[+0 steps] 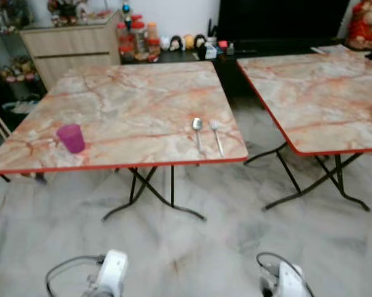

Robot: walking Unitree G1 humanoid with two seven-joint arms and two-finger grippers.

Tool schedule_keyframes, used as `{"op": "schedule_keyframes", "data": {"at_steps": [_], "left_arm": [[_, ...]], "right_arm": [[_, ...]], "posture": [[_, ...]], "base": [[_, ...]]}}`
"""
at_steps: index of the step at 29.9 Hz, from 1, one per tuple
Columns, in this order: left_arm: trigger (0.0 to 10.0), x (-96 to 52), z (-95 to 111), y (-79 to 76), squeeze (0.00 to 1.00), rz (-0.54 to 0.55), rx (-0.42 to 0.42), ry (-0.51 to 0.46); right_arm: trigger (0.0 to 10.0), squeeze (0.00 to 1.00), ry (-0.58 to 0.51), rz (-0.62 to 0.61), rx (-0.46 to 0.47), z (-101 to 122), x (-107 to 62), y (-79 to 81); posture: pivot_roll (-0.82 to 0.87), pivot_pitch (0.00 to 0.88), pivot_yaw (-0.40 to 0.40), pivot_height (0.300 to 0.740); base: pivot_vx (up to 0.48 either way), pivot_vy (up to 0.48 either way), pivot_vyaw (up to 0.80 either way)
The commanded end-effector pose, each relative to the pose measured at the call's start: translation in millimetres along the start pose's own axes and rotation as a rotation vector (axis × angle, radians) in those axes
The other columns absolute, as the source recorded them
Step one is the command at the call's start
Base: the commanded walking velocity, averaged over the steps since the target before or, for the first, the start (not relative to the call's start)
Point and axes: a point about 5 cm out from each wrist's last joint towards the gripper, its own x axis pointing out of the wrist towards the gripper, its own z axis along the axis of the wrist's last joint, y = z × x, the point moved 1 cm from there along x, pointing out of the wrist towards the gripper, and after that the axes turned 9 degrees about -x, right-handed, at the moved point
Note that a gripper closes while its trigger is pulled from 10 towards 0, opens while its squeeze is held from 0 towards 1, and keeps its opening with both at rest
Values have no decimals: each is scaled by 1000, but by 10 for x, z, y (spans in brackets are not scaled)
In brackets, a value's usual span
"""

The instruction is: Setting the table

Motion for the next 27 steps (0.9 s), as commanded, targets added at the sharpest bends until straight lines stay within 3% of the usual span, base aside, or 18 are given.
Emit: {"op": "schedule_keyframes", "data": {"at_steps": [1,10,27], "left_arm": [[10000,-23,-63,170,0,38,14,28],[10000,-20,-46,186,0,43,13,26],[10000,-3,39,211,0,49,8,10]], "right_arm": [[10000,0,-44,37,0,149,40,156],[10000,0,-44,37,13,148,40,168],[10000,0,-51,21,64,169,45,176]], "posture": [[12,0,-12,728],[10,0,-10,728],[4,0,2,728]], "base": [[296,0,800],[298,0,728],[299,0,0]]}}
